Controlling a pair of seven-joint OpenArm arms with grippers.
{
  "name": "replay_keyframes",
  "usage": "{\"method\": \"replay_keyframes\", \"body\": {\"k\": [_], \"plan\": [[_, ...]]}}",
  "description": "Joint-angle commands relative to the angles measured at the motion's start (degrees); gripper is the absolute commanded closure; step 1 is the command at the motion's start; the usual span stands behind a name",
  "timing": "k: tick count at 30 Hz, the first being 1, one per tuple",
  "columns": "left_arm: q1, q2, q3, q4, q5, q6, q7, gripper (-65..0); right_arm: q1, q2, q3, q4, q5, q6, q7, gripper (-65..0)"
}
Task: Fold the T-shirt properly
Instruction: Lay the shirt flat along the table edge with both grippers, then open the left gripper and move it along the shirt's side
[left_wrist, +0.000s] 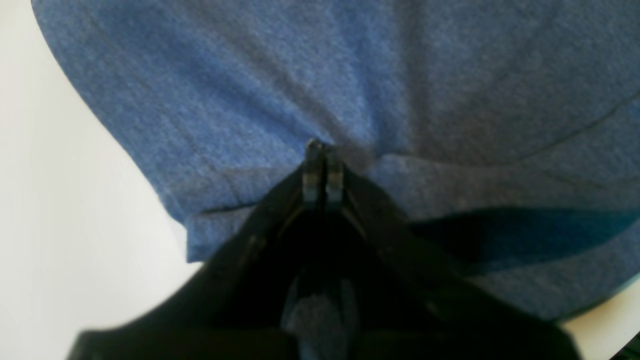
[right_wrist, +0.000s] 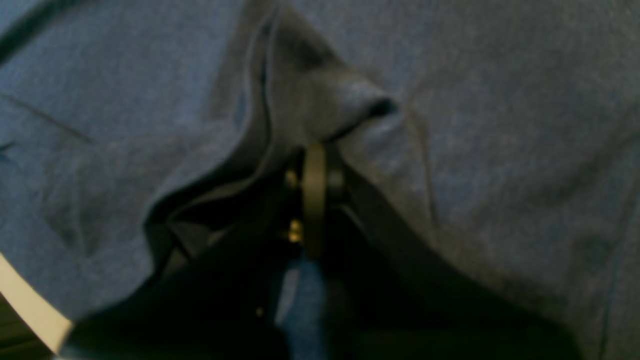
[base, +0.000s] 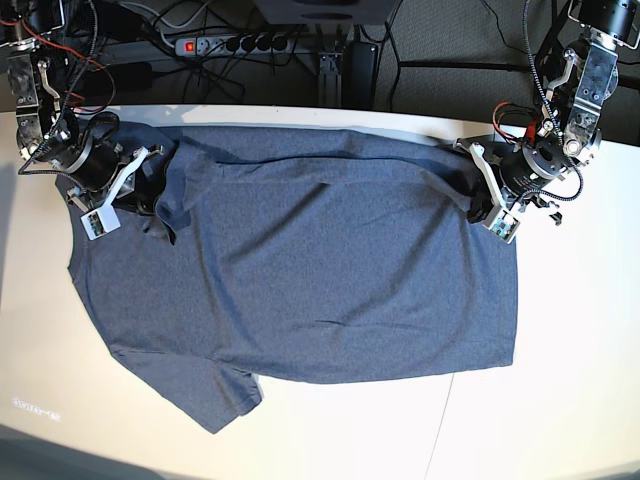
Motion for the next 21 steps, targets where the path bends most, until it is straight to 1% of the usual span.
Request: {"method": "replay_keyframes", "body": {"k": [1,9,14,18,21], "plan": [[0.66,-0.50,0.28,0.04,0.39,-2.19,4.17,0.0,-0.81,1.27,-0.02,-0.37,-3.13,0.31,-5.62,0.0],[0.68,-0.70,0.24,0.07,0.37,-2.19,4.81,0.0,-2.43,1.25,-0.02,-0.37,-3.15,0.28,-5.86,0.0],[0.79,-1.27,-0.20,0.33,0.61,-2.19,3.32,0.0,-2.54,1.27,-0.02,-0.39,-3.15,0.28,-5.77,0.0],[0.46,-1.27,-2.40,1.03,0.59,-2.16,2.95,0.0,-2.49,1.25,-0.02,-0.39,-3.15,0.13,-5.62,0.0],[0.46,-1.27,-6.03,1.18,-0.07,-2.16,1.18,0.0,-2.51,1.25,-0.02,-0.39,-3.17,0.13,-5.57,0.0]]}}
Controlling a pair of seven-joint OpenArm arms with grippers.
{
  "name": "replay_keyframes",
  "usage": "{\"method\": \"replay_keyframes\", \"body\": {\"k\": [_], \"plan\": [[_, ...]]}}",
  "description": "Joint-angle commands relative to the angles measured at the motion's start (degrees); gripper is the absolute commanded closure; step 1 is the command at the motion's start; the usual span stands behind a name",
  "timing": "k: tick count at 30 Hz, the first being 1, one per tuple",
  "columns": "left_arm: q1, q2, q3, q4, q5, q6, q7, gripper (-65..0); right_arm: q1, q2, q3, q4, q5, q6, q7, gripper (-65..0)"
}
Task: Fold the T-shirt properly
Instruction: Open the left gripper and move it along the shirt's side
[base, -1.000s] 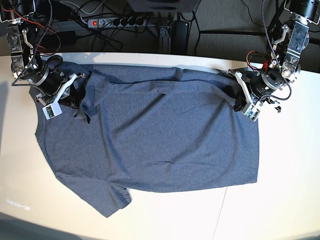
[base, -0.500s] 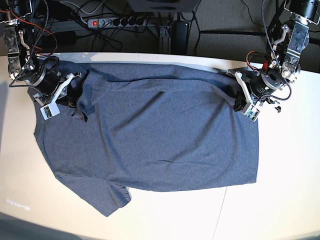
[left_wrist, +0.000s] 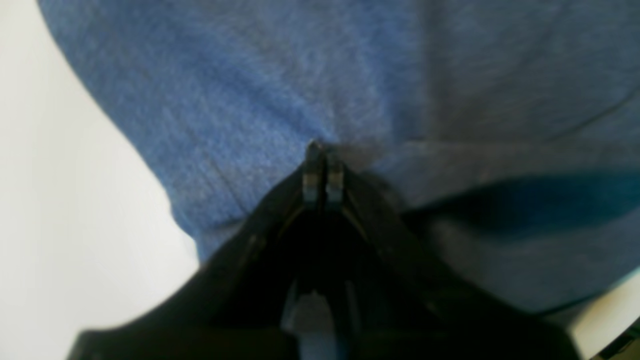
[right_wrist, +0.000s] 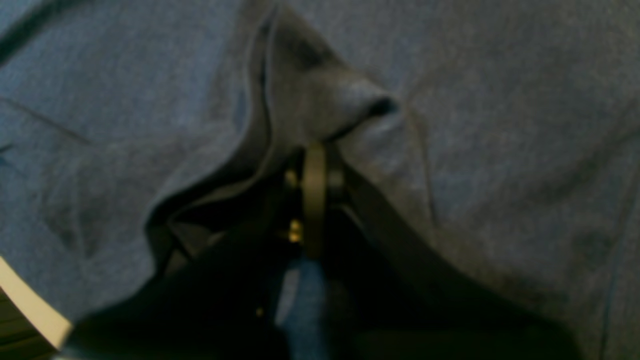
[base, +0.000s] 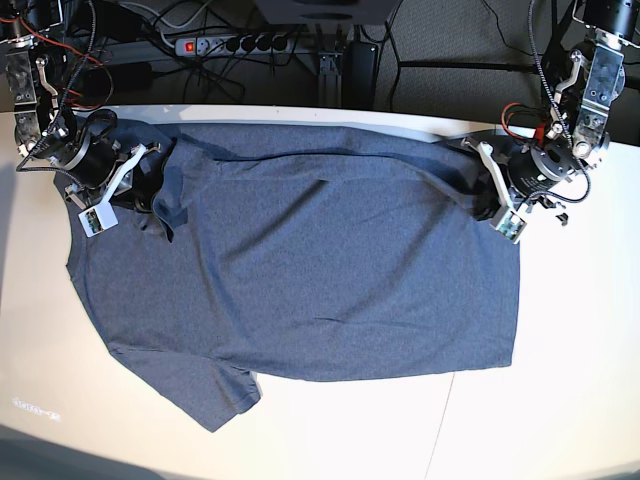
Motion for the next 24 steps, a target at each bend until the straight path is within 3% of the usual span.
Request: {"method": "replay_keyframes", "body": {"k": [1,9,14,19,21,24], "plan": [[-0.04,-0.96,-1.92,0.44,-0.28,-1.07,0.15,0.0,-1.09,1.07,-0.09,-0.50,-3.23,0.20,-5.75,0.0],[-3.04,-1.01,-12.76,0.55,-9.11,-4.83,0.94,-0.4,-0.96,1.07,-0.09,-0.50,-3.23,0.20,-5.68,0.0],[-6.60,-2.10,-13.97,0.55,-10.84,-5.99,1.22,-16.2,-0.96,1.07,-0.09,-0.50,-3.26,0.22,-5.70,0.0],[-10.45,-3.85,-13.90,-0.52,-11.10,-5.51,-1.40,-37.3,-0.96,1.05,-0.09,-0.50,-3.28,0.22,-5.73,0.0],[-12.79,-4.42,-13.90,-3.39,-12.24,-5.46,-2.12,-41.5,-0.96,1.07,-0.09,-0.50,-3.43,0.22,-5.73,0.0],[-17.88,-4.61,-12.92,-10.91,-15.32,-5.33,-2.21,-42.4,-0.94,1.07,-0.09,-0.50,-3.48,0.22,-5.70,0.0]]}}
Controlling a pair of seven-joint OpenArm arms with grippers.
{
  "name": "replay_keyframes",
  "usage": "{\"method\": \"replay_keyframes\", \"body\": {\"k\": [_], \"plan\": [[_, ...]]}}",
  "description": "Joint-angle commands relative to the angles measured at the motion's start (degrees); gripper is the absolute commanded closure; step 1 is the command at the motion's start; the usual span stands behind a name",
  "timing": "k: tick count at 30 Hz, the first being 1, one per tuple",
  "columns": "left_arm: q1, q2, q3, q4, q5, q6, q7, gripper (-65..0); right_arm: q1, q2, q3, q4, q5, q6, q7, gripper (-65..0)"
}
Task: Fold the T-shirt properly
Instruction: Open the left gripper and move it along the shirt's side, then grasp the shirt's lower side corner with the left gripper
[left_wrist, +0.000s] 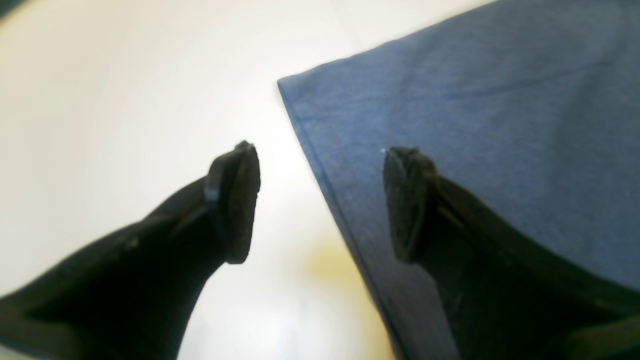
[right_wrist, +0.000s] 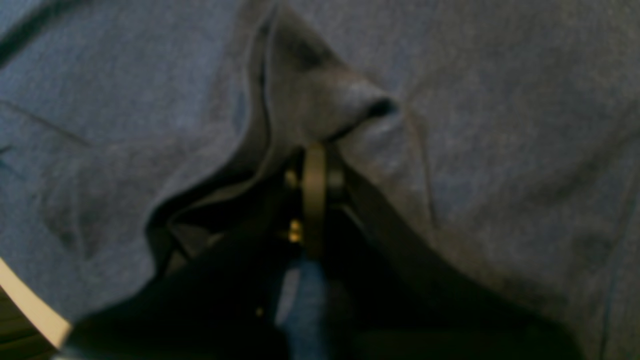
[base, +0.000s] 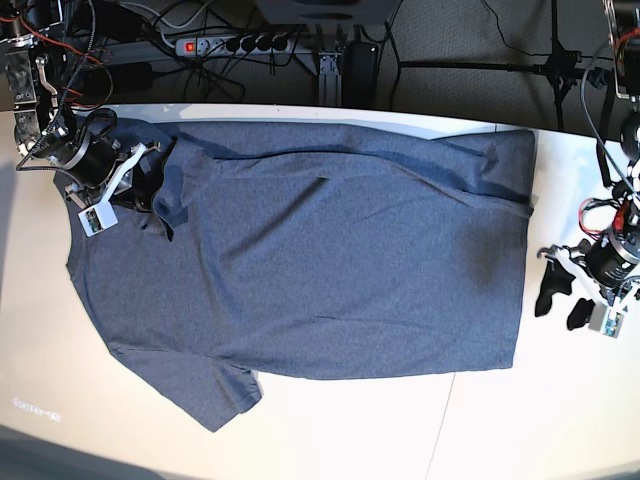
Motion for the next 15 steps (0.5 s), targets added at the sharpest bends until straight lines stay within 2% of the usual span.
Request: {"method": "replay_keyframes", "body": {"k": [1,9,15], "plan": [[-2.95,-1.05,0.13,-2.10,-1.40,-0.33,-1.36,-42.4,-0.83,1.05,-0.09,-0.59,-3.45,0.17,-5.90,0.0],[-19.21,-1.05,8.92,-26.32,-8.61,-0.59,-1.97,-42.4,-0.85,1.03,-0.09,-0.59,-3.45,0.17,-5.90,0.0],[-25.05,0.63,11.37,-37.40,-14.67,-3.80,0.15,-42.4,-0.83,1.05,-0.09,-0.59,-3.48,0.17,-5.90,0.0]]}}
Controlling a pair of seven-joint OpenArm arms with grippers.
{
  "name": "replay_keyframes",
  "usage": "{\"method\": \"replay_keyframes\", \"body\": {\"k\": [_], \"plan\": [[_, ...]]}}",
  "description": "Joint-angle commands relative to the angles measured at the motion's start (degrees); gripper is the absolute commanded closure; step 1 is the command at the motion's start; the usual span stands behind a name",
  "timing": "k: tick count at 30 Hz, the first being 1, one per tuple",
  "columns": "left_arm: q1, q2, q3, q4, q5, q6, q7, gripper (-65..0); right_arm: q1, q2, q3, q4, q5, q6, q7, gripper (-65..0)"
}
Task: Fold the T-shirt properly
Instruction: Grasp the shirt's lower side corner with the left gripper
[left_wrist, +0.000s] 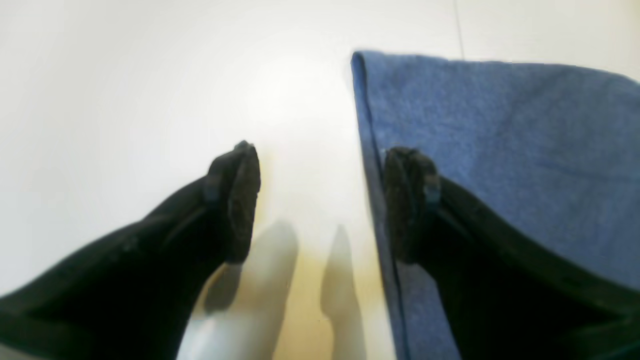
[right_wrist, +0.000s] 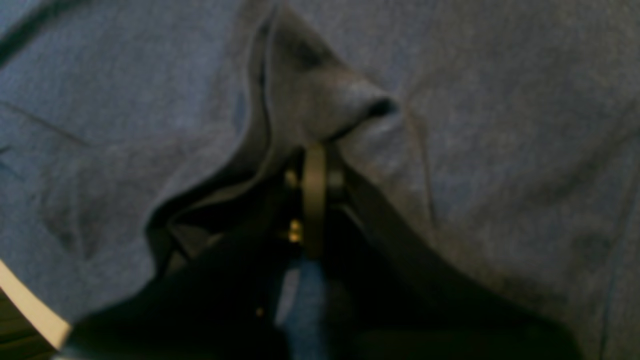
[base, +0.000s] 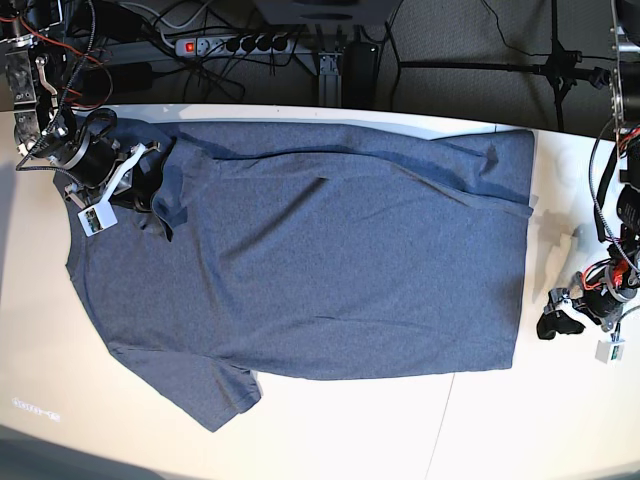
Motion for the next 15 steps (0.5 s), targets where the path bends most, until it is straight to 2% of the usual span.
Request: {"method": "replay_keyframes", "body": {"k": [1,8,15], "plan": [[-2.40,-0.35,-0.31,-0.66,-1.70,-2.14,-0.35,-42.4,-0.85,1.05,-0.11,-0.59,-3.45,0.17,-5.90,0.0],[-4.00,3.78,-0.31,-8.96,-3.63,-4.63,0.92,-42.4,-0.85,1.07,-0.11,-0.59,-3.45,0.17,-5.92,0.0],[-3.98,7.10,-0.31,-12.15,-3.61,-4.66,-0.31,-42.4,-0.85,1.05,-0.11,-0.59,-3.43,0.17,-5.90,0.0]]}}
